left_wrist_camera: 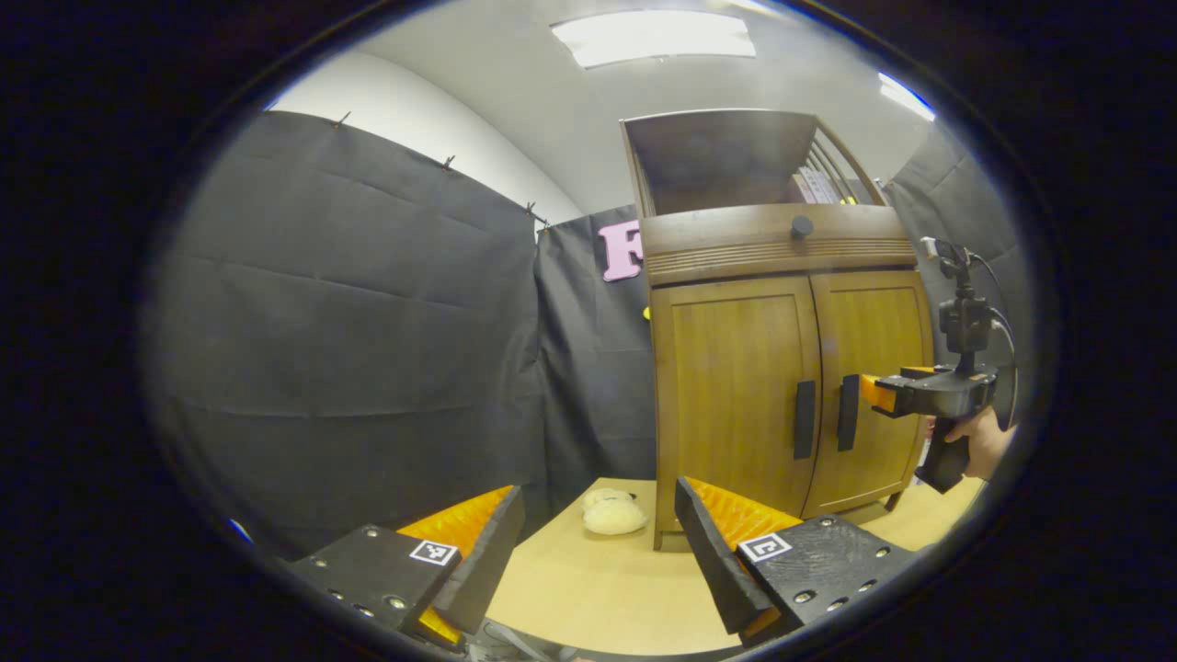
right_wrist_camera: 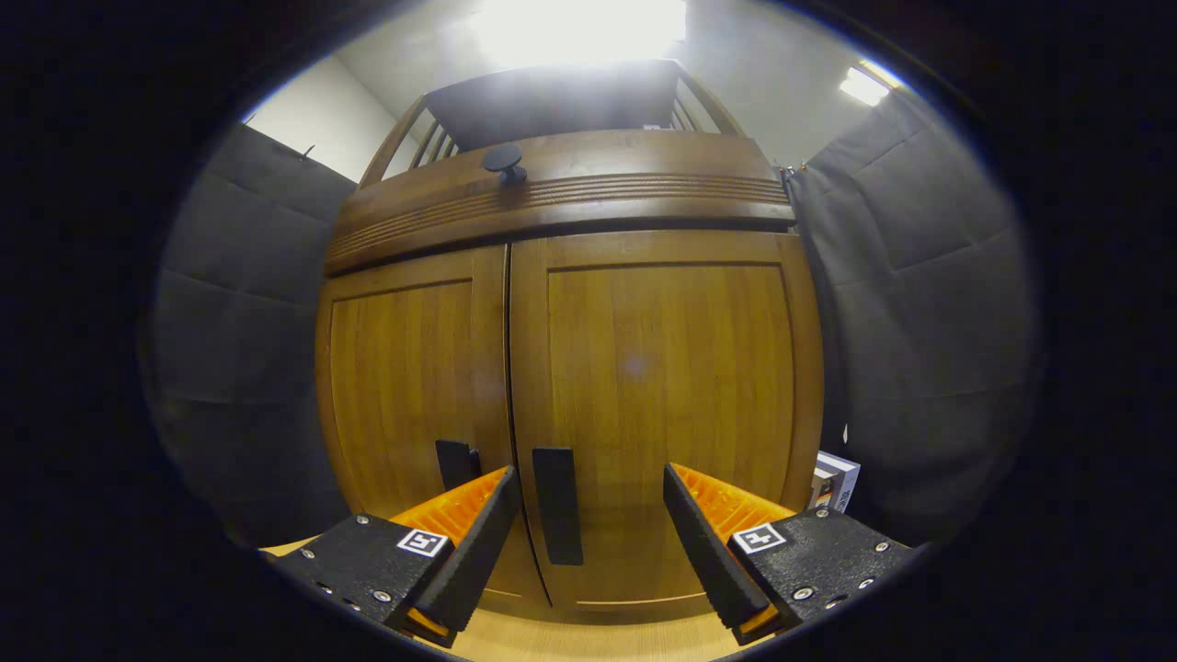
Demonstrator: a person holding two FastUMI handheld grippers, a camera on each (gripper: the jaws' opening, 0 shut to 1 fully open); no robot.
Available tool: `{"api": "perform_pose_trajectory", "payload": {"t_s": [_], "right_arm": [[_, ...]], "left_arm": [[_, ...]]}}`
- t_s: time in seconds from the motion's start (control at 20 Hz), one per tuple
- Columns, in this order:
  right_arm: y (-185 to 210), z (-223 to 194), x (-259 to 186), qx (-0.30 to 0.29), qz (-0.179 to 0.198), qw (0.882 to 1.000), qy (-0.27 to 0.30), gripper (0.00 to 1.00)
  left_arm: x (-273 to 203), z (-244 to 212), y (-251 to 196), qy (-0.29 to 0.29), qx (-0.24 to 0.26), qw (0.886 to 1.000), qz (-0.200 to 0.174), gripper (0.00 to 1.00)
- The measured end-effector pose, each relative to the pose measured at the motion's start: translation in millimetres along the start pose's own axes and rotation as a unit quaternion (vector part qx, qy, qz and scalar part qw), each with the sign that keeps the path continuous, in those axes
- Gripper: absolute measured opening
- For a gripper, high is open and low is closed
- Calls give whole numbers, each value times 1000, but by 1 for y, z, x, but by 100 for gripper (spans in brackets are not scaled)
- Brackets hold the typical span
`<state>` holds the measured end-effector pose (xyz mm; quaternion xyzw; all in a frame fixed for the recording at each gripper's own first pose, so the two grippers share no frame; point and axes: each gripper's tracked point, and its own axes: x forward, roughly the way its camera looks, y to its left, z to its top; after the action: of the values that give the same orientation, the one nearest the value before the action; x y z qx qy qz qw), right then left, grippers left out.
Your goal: Open the right door of the double-door shoe cabinet with the right hand, and open the left door with the left hand.
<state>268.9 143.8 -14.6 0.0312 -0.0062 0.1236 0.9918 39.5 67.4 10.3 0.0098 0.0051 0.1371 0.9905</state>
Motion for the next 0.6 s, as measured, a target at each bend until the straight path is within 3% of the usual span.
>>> {"api": "perform_pose_trajectory", "payload": {"t_s": [0.3, 0.6], "right_arm": [[10, -24, 30, 2, 5, 999, 35, 94], [18, -38, 55, 17, 8, 998, 52, 82]], "left_arm": [[2, -2, 4, 8, 7, 1000, 26, 94], [2, -3, 7, 13, 10, 999, 41, 94]]}}
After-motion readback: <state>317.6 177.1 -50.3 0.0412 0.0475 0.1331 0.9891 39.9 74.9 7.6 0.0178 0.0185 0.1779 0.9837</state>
